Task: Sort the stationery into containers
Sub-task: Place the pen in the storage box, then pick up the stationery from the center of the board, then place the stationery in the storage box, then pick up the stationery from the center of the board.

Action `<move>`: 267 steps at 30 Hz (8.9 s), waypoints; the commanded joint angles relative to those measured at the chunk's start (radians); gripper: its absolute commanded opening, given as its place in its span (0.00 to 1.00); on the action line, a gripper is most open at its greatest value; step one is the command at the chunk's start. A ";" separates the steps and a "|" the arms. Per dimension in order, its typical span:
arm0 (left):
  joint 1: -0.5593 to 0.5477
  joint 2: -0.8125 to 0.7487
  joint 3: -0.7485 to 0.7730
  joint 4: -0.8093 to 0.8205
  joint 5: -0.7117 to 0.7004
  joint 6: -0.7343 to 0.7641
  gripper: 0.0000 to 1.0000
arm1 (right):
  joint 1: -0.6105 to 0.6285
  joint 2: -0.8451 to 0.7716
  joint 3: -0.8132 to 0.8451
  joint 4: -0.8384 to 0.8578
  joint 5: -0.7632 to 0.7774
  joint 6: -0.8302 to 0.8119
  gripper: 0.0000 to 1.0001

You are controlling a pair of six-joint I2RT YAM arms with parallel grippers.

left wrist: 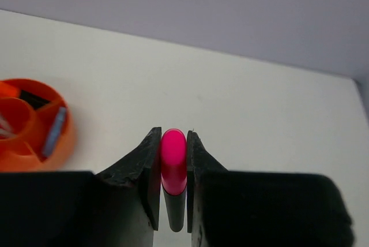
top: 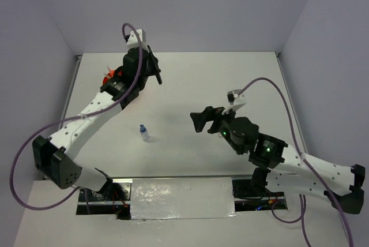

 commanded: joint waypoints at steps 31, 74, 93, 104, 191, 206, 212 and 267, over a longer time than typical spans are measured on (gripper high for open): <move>0.300 0.690 0.209 0.653 -0.668 0.413 0.02 | -0.004 -0.221 -0.120 -0.115 -0.136 -0.039 1.00; 0.201 0.056 0.442 -0.435 0.148 0.109 0.99 | -0.596 0.303 -0.080 -0.243 -0.357 -0.007 1.00; 0.191 -0.525 -0.301 -0.384 0.286 0.111 0.99 | -0.603 0.599 -0.050 -0.215 -0.417 -0.084 0.56; 0.191 -0.539 -0.396 -0.286 0.380 0.022 0.99 | -0.599 0.623 -0.057 -0.194 -0.461 -0.093 0.14; 0.825 0.381 -0.034 0.302 0.647 0.246 0.02 | -0.235 -0.215 -0.248 -0.009 -0.659 -0.225 1.00; 0.797 0.375 -0.106 0.310 0.616 0.263 0.12 | -0.237 -0.195 -0.246 -0.011 -0.644 -0.226 1.00; 0.750 0.375 -0.115 0.277 0.549 0.293 0.16 | -0.235 -0.209 -0.255 -0.016 -0.641 -0.223 1.00; -0.254 -0.381 -0.703 -0.238 -0.327 -0.332 0.90 | -0.235 -0.115 -0.245 0.029 -0.627 -0.059 1.00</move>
